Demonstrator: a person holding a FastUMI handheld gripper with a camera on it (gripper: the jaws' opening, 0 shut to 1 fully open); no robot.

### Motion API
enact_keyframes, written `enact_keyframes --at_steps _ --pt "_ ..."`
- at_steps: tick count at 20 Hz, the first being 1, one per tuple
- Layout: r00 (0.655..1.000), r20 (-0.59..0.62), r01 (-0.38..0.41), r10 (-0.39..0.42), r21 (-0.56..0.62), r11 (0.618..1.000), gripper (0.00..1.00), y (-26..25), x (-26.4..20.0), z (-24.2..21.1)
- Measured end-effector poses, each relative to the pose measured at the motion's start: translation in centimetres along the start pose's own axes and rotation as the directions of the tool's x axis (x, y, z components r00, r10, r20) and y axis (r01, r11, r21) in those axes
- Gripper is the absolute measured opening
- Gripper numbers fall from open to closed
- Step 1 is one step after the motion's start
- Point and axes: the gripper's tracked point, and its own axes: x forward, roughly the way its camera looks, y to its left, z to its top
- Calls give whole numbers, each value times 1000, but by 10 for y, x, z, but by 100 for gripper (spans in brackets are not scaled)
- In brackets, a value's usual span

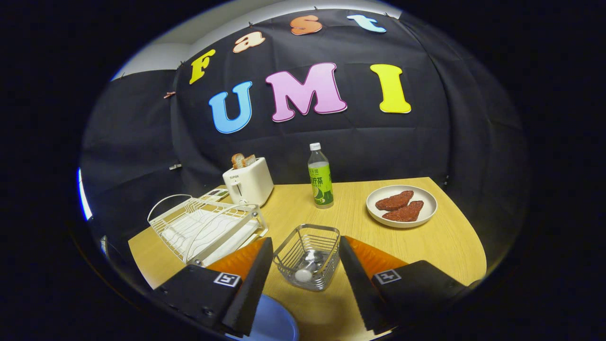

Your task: Take the plate from the dish rack, then take the spoon from the basket and place it into the plate.

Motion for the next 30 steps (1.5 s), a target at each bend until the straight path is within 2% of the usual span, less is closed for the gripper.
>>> enact_keyframes --at_steps 2,5,7,13,15,16,23,30 --pt "1000 2 -1 1 -21 1000 75 -1 9 -4" --pt "1000 5 -21 21 -79 997 76 2 17 -10" --pt "999 12 -28 29 -115 993 70 6 20 -14" --pt "999 -23 -32 29 -133 991 39 10 34 -26" --pt "1000 -29 -7 3 -134 991 27 6 38 -25" --pt "999 -36 -11 7 -132 991 24 8 37 -26" --pt "995 -100 -11 -4 -148 989 20 7 31 -22" --pt "999 -49 -21 12 -189 982 20 10 7 33"
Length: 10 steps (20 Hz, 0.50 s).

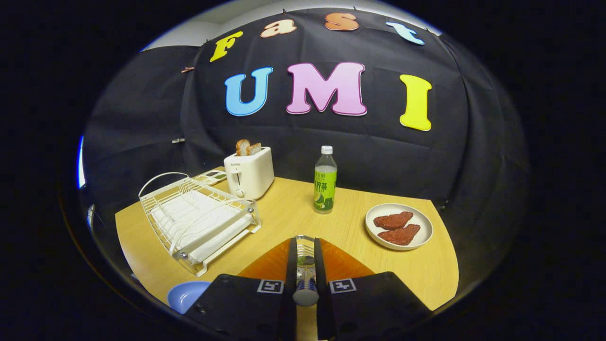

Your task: Take the plate from the dish rack, then take the spoon from the basket and place it into the plate.

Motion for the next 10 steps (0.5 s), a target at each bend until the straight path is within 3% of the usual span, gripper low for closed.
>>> enact_keyframes --at_steps 5,10 --pt "996 56 -74 72 32 997 20 18 -40 47" --pt "979 41 -204 202 51 978 20 60 -77 48"
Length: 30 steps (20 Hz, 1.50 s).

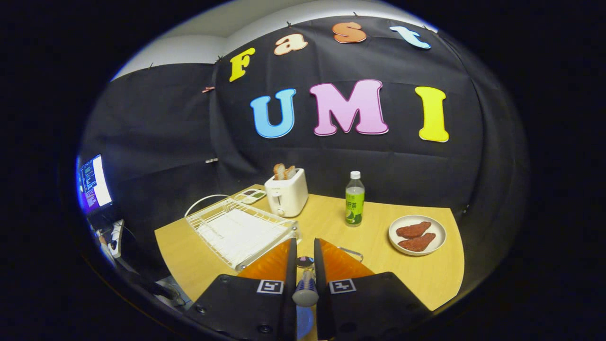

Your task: Take the plate from the dish rack, then take the spoon from the basket and place it into the plate.

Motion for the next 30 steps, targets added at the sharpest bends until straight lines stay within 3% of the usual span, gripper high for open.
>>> enact_keyframes --at_steps 5,10,17,27,30 --pt "991 -65 -117 117 8 993 20 44 -7 -43" --pt "966 -188 -175 175 16 984 20 65 9 -110" --pt "944 -268 -200 193 1 980 21 73 21 -148" --pt "915 -366 -164 169 46 985 23 61 7 -179" --pt "918 -367 -133 149 70 989 57 58 5 -169"
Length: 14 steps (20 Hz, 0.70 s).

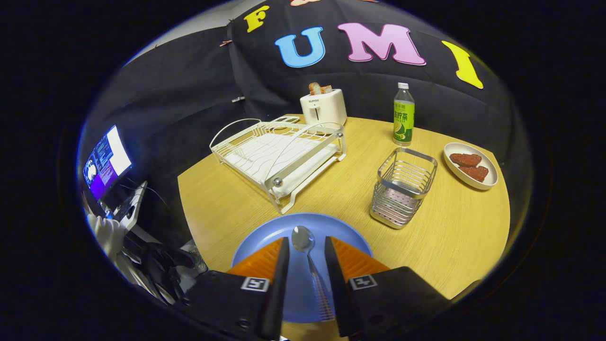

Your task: Take the plate from the dish rack, then take the spoon from the basket and place it into the plate.

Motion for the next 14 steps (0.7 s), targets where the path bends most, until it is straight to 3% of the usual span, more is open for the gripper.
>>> enact_keyframes --at_steps 4,10,14 --pt "995 47 82 -83 14 997 97 -10 -18 31" --pt "928 244 273 -281 67 960 98 -19 -57 123" --pt "824 361 400 -437 176 900 98 -21 -96 178"
